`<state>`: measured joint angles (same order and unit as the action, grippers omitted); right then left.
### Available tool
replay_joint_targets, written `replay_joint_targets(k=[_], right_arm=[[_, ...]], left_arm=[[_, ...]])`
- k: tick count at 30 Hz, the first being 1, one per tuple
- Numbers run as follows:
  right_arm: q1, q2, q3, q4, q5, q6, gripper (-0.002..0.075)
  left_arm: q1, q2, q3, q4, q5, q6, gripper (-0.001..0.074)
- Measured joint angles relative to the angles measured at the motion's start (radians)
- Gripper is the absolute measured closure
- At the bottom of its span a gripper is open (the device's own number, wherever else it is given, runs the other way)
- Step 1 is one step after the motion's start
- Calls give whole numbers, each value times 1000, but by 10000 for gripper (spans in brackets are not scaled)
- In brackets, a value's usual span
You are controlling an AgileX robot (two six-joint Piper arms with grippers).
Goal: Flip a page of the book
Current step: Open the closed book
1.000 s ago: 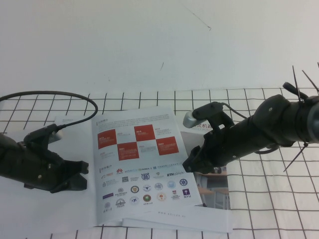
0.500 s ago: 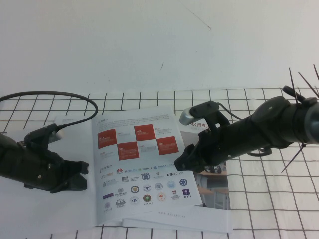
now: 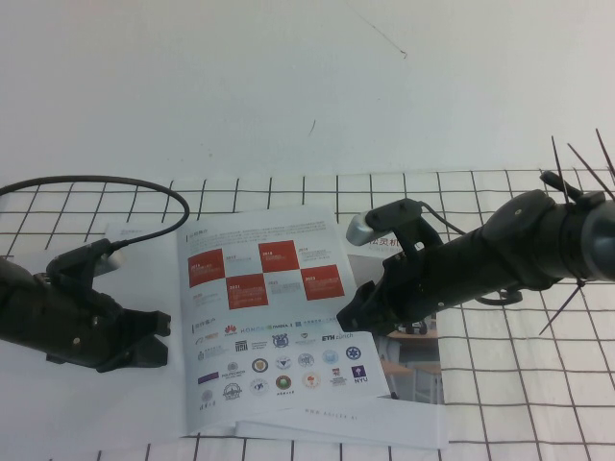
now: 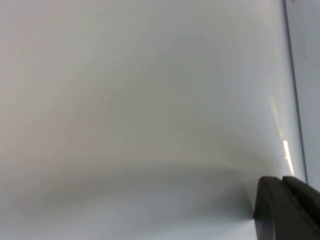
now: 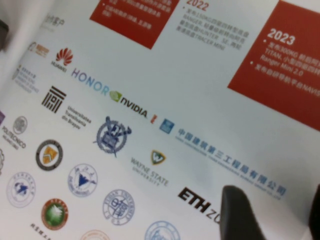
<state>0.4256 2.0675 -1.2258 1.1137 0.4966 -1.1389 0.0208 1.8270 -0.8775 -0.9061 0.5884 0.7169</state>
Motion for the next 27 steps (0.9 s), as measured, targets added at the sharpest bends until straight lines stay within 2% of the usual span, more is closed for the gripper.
replay_joint_targets(k=[7,20,27], right_arm=[[0,7,0,37,25,-34,407],[-8,49,-2,357,218,-290,406],[-1,49,-2,428,284,-357,405]], left_arm=[[0,0,0,0,0,0,738],[0,0,0,0,0,0,738],[0,0,0,0,0,0,738]])
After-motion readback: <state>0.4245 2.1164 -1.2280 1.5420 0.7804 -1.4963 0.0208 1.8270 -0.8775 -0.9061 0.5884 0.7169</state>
